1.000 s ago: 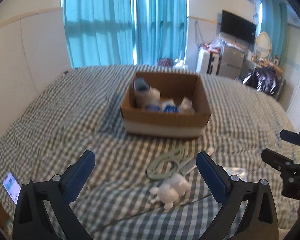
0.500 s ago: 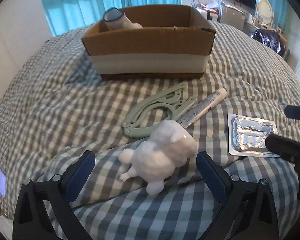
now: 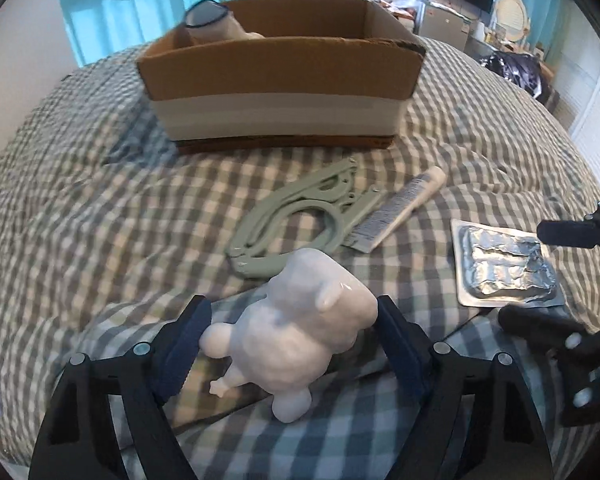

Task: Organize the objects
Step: 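Grasp the white plush toy with the left tool while the right tool grasps the blister pack, then lower the plush toy and blister pack into the box and open both tools, then grasp the green folding hanger with the left tool while the right tool grasps the white tube, then carry the hanger and tube into the box and release both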

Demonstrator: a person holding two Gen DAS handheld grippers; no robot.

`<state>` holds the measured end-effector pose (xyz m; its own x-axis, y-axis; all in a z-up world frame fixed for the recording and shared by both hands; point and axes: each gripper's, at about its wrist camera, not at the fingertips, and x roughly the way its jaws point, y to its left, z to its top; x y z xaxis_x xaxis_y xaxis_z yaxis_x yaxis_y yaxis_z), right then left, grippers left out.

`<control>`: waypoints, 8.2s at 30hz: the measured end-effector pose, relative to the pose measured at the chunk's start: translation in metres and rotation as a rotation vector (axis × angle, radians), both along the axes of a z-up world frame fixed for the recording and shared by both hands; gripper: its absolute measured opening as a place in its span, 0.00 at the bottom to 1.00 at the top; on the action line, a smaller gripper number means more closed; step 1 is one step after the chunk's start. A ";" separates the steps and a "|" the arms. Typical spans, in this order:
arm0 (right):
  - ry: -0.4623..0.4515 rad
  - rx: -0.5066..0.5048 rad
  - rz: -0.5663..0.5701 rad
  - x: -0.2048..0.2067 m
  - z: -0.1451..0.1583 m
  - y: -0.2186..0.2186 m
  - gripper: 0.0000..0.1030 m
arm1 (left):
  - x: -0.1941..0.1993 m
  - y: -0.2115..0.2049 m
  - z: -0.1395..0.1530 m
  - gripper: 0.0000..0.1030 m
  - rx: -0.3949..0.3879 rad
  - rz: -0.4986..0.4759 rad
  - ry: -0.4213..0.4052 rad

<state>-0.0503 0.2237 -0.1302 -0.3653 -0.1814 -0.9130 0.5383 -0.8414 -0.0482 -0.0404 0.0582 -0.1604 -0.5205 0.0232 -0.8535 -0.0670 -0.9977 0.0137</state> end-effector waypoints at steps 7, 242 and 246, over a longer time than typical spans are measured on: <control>-0.016 0.051 0.017 -0.019 -0.019 -0.007 0.81 | -0.007 -0.014 0.007 0.82 -0.001 0.032 0.021; 0.499 -0.309 -0.297 0.031 0.235 -0.052 0.22 | -0.027 -0.071 0.201 0.23 0.120 -0.135 0.314; 0.518 -0.292 -0.291 -0.003 0.246 -0.055 0.22 | -0.062 -0.065 0.209 0.23 0.112 -0.133 0.327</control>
